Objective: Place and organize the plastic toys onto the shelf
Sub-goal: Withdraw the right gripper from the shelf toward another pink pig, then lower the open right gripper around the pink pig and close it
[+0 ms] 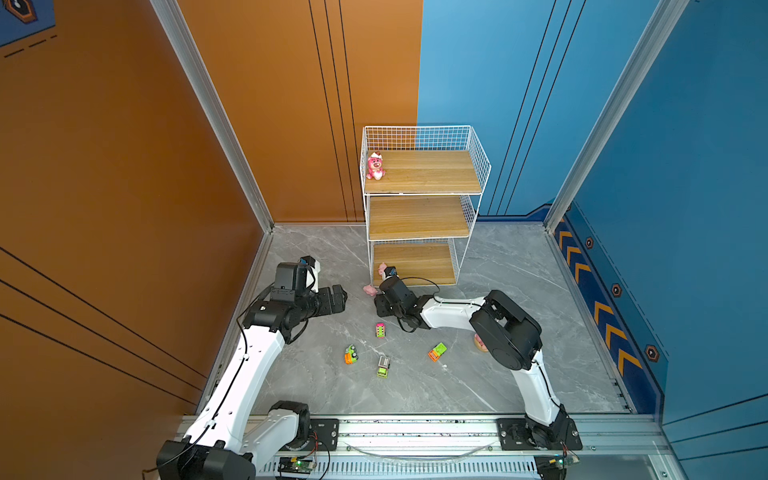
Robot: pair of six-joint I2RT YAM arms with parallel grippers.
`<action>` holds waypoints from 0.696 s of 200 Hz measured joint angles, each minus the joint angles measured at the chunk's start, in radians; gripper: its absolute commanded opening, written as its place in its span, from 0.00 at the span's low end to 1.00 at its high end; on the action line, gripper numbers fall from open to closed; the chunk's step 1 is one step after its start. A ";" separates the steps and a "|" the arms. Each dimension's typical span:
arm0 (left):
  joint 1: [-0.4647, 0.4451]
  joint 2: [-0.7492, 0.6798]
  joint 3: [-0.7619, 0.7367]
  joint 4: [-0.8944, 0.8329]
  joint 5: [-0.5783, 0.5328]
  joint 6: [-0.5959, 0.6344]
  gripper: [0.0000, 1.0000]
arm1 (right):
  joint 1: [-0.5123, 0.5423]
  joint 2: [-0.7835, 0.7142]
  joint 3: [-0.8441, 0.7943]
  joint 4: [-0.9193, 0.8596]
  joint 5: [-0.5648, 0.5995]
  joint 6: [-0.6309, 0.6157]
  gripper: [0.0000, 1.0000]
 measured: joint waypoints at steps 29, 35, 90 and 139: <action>0.000 0.000 0.000 0.000 0.000 0.000 0.98 | -0.001 -0.002 -0.014 0.015 -0.010 -0.003 0.35; 0.000 0.000 0.000 0.000 0.000 0.000 0.98 | -0.001 -0.006 -0.025 0.023 -0.013 -0.003 0.35; 0.000 0.000 0.000 0.000 0.000 0.000 0.98 | -0.009 -0.196 -0.276 0.055 -0.037 -0.004 0.37; -0.001 0.000 -0.001 0.000 0.000 0.000 0.98 | -0.034 -0.339 -0.492 0.121 -0.095 -0.060 0.51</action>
